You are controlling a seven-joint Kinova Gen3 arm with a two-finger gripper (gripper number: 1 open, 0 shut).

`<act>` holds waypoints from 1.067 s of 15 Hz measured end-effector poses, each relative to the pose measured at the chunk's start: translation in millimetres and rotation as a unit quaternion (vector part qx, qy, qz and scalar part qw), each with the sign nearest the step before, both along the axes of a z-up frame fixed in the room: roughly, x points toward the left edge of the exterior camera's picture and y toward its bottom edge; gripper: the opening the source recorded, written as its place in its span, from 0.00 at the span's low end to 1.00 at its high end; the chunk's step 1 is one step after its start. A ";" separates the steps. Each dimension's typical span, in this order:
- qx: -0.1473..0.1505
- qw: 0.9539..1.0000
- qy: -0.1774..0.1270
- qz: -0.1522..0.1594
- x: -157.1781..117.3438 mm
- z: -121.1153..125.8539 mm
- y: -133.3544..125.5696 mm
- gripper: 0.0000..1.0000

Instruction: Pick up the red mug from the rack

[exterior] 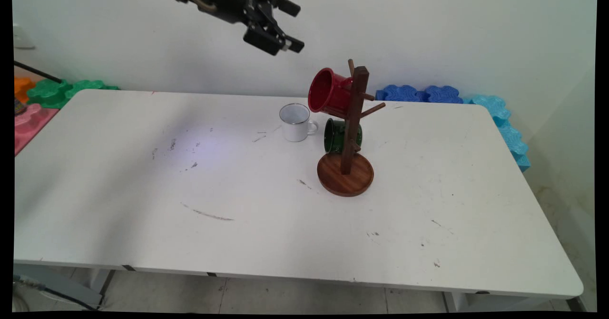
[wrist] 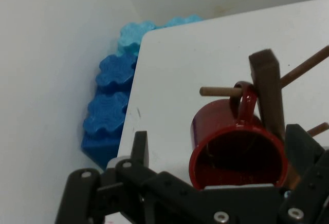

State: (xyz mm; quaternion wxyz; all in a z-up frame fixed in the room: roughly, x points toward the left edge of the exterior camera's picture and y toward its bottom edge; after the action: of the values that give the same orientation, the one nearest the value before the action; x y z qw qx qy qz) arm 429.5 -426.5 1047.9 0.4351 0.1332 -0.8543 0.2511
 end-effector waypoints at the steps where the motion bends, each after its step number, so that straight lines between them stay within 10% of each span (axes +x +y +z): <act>1: -0.001 1.000 -0.002 -0.002 -0.5 -7.7 -4.8 1.00; 16: -0.017 0.998 -0.017 -0.050 -2.9 -96.0 -63.5 1.00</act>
State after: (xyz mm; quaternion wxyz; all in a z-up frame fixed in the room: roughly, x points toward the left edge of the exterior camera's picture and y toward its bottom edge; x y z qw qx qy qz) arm 426.6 -490.0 952.0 0.4351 0.0788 -0.8627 0.2453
